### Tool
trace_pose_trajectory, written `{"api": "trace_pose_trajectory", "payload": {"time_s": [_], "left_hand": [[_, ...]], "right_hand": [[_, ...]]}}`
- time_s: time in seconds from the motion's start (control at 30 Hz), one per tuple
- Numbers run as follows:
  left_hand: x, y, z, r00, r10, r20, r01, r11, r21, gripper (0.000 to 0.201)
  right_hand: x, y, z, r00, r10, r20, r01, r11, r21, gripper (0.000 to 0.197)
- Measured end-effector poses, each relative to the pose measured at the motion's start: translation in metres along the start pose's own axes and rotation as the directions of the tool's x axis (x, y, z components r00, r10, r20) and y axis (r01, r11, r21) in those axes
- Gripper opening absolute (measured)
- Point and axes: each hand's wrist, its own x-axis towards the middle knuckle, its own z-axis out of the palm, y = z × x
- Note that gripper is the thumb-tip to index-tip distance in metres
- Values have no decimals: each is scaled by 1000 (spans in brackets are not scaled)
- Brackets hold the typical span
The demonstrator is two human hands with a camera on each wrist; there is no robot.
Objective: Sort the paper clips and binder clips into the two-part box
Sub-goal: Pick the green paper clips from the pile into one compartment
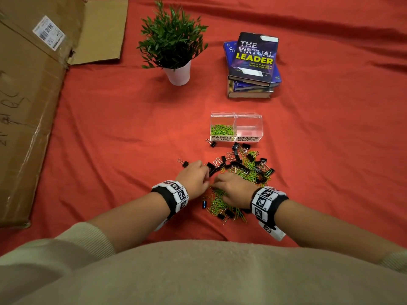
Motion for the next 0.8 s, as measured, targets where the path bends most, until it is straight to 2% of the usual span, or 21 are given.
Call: {"api": "trace_pose_trajectory", "payload": {"time_s": [0.13, 0.27, 0.37, 0.4, 0.47, 0.53, 0.67, 0.8], "left_hand": [[-3, 11, 12, 995, 31, 98, -39, 996, 80, 29], [-4, 16, 17, 993, 29, 112, -39, 996, 83, 23], [-5, 16, 18, 991, 58, 117, -73, 988, 133, 19], [-6, 16, 18, 991, 70, 116, -86, 985, 146, 19], [-7, 16, 19, 991, 72, 110, -87, 986, 145, 20], [-8, 16, 19, 994, 61, 91, -72, 991, 113, 21], [-9, 15, 13, 996, 10, 87, -6, 999, -46, 10], [-9, 14, 8, 986, -125, 107, 151, 946, -285, 18]], "right_hand": [[-4, 1, 5, 999, 38, -15, -39, 999, -36, 38], [-6, 1, 12, 994, 7, -110, -12, 999, -45, 11], [-6, 1, 15, 987, -6, -159, -7, 997, -82, 22], [-6, 0, 14, 984, -6, -176, -5, 998, -65, 20], [-5, 2, 10, 983, 51, -178, -47, 999, 25, 8], [-7, 3, 0, 979, 165, -120, -149, 980, 132, 17], [-10, 9, -21, 932, 359, -60, -303, 857, 418, 14], [-16, 22, -33, 867, 495, 54, -365, 557, 746, 13]]}}
